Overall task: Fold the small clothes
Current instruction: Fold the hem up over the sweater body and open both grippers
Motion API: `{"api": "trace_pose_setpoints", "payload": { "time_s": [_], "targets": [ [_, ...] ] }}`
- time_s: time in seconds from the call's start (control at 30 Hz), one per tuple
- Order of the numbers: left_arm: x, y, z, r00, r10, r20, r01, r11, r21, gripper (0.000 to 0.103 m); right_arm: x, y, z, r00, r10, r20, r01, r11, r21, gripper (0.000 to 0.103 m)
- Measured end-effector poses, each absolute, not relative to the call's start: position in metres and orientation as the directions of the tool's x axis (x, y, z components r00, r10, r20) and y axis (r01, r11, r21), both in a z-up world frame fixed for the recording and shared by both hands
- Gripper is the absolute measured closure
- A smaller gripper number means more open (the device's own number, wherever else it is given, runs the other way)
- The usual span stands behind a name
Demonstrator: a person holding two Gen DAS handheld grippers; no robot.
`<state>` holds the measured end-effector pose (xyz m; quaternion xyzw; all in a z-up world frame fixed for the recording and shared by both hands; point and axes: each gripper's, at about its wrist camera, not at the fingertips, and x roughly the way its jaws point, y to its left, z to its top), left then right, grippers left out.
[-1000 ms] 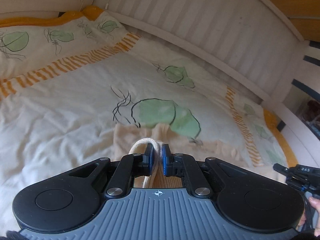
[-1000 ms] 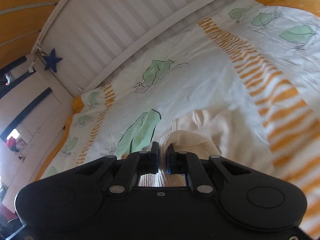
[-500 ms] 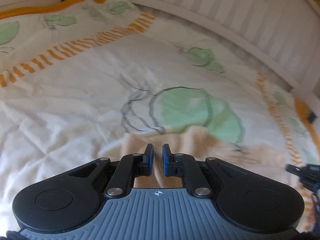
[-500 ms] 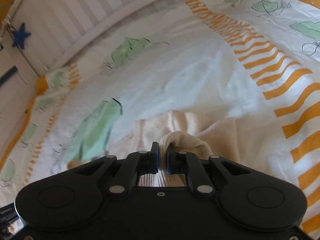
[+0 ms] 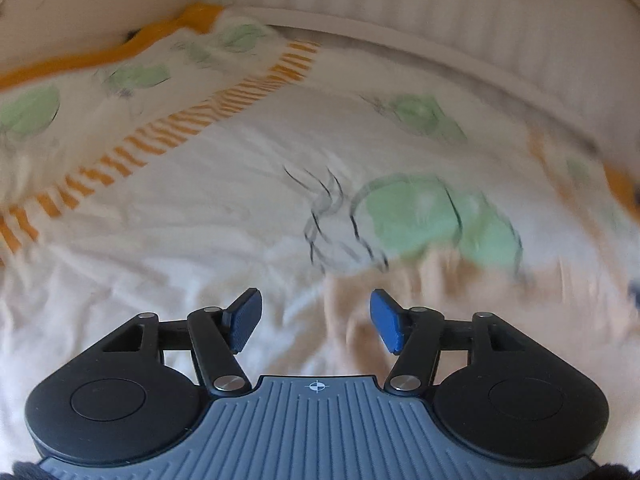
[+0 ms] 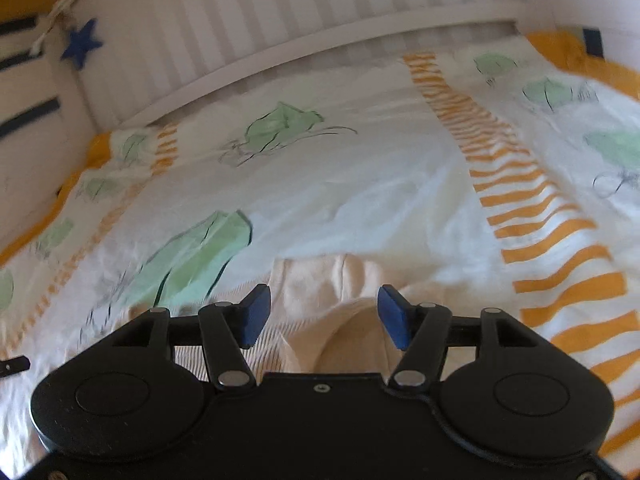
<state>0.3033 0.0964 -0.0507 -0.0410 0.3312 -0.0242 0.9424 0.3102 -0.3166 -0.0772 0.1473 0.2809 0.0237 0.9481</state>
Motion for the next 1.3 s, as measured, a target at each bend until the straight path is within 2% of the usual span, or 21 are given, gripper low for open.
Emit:
{"api": "trace_pose_setpoints", "payload": {
  "time_s": [0.2, 0.3, 0.47, 0.67, 0.83, 1.0, 1.13, 1.3],
  "targets": [
    [0.264, 0.058, -0.068, 0.761, -0.089, -0.642, 0.208, 0.972, 0.112, 0.045, 0.28, -0.283, -0.081, 0.797, 0.127, -0.59, -0.066, 0.99, 0.123, 0.038],
    [0.264, 0.043, -0.081, 0.746, -0.086, -0.661, 0.264, 0.949, 0.174, 0.045, 0.28, -0.269, -0.093, 0.765, 0.122, -0.632, -0.104, 0.992, 0.065, 0.039],
    [0.291, 0.04, -0.089, 0.736, -0.058, -0.674, 0.235, 0.956, 0.175, 0.045, 0.293, -0.258, -0.103, 0.753, 0.105, -0.65, -0.135, 0.991, 0.004, 0.039],
    [0.342, 0.042, -0.083, 0.742, -0.022, -0.67, 0.19, 0.965, 0.179, 0.045, 0.341, -0.264, -0.099, 0.745, 0.106, -0.659, -0.098, 0.994, 0.048, 0.039],
    [0.388, 0.062, -0.076, 0.698, -0.023, -0.716, 0.072, 0.997, 0.038, 0.045, 0.38, -0.286, -0.097, 0.735, 0.068, -0.675, 0.024, 0.992, 0.125, 0.04],
    [0.404, 0.089, -0.068, 0.683, 0.03, -0.73, -0.099, 0.994, -0.052, 0.045, 0.375, -0.312, -0.085, 0.764, 0.052, -0.643, 0.095, 0.977, 0.192, 0.039],
    [0.382, 0.097, -0.056, 0.698, -0.021, -0.716, -0.082, 0.991, -0.109, 0.045, 0.346, -0.33, -0.08, 0.789, 0.084, -0.609, 0.072, 0.971, 0.226, 0.039],
    [0.336, 0.079, -0.05, 0.711, -0.121, -0.692, 0.032, 0.99, -0.14, 0.044, 0.315, -0.33, -0.085, 0.794, 0.117, -0.597, -0.002, 0.982, 0.19, 0.039]
  ]
}}
